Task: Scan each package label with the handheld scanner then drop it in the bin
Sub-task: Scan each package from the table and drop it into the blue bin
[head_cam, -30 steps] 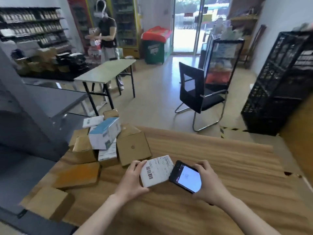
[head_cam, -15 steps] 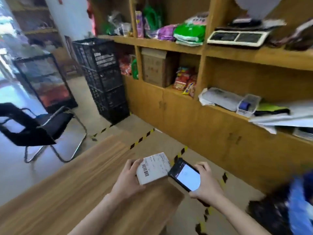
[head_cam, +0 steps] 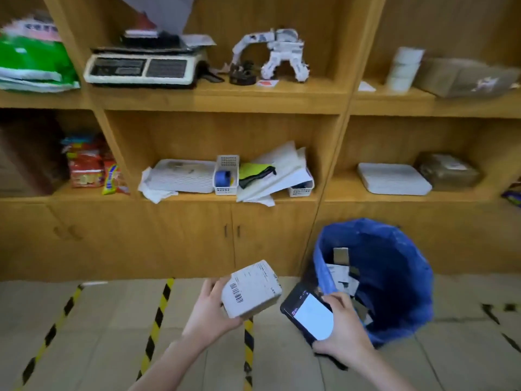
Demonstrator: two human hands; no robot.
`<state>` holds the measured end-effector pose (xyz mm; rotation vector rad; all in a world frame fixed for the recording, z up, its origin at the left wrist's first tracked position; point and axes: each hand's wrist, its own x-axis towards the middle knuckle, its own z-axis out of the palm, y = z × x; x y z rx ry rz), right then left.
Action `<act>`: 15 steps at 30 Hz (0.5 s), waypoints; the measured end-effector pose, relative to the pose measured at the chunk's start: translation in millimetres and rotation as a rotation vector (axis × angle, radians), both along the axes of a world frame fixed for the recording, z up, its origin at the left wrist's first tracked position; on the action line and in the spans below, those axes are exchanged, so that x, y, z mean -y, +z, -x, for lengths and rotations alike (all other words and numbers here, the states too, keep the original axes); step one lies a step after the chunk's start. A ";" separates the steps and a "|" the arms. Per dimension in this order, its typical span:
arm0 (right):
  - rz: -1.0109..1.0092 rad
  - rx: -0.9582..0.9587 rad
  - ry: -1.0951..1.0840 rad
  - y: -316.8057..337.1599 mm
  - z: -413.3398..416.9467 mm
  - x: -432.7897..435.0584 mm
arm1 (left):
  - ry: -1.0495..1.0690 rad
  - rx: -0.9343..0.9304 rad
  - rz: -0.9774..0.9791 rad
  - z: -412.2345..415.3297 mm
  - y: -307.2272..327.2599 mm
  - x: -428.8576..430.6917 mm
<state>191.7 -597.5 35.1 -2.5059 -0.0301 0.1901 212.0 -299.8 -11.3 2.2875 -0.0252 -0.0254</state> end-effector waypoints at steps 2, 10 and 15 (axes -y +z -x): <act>-0.038 -0.008 -0.091 -6.2 -6.1 22.9 | -0.075 -0.011 -0.003 -32.6 -7.0 24.7; -0.048 -0.086 -0.354 -39.2 0.7 144.6 | -0.409 -0.106 -0.061 -129.8 -36.9 172.8; -0.114 -0.062 -0.486 -55.3 -22.6 212.5 | -0.487 -0.130 -0.083 -171.2 -57.4 256.2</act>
